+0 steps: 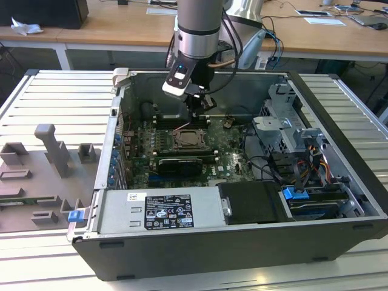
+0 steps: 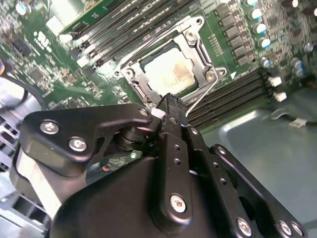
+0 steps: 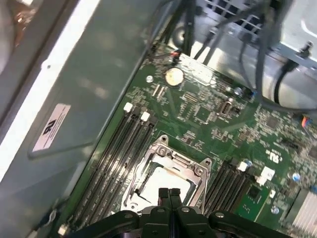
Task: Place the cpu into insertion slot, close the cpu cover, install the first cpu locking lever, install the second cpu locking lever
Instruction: 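Install the first cpu locking lever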
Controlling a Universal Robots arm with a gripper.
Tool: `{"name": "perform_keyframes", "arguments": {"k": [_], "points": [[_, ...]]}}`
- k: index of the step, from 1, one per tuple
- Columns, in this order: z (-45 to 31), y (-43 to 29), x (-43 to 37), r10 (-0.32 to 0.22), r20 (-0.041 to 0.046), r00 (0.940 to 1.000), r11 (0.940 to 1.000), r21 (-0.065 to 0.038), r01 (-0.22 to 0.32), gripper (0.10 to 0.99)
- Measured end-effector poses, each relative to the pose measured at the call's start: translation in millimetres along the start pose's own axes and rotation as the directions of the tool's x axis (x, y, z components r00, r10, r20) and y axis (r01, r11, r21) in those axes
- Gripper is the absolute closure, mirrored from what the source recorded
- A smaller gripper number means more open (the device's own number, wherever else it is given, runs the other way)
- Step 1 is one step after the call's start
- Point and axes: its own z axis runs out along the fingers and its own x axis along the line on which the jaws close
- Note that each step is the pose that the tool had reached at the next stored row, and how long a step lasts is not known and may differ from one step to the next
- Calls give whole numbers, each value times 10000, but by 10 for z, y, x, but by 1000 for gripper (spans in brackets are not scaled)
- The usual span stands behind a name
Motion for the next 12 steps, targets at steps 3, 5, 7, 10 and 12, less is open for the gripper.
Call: {"name": "perform_keyframes", "arguments": {"k": [3, 5, 7, 10, 12], "points": [[16, -1, 0, -973, -32, 9952, 9952, 7, 974, 980], [21, -1, 0, -1421, -49, 9898, 9898, 5, 1421, 980], [23, -1, 0, -1895, -65, 9819, 9819, 5, 1895, 980], [29, -1, 0, -2721, -96, 9622, 9623, 0, 2721, 980], [37, -1, 0, -3194, -113, 9475, 9476, -2, 3195, 980]]}}
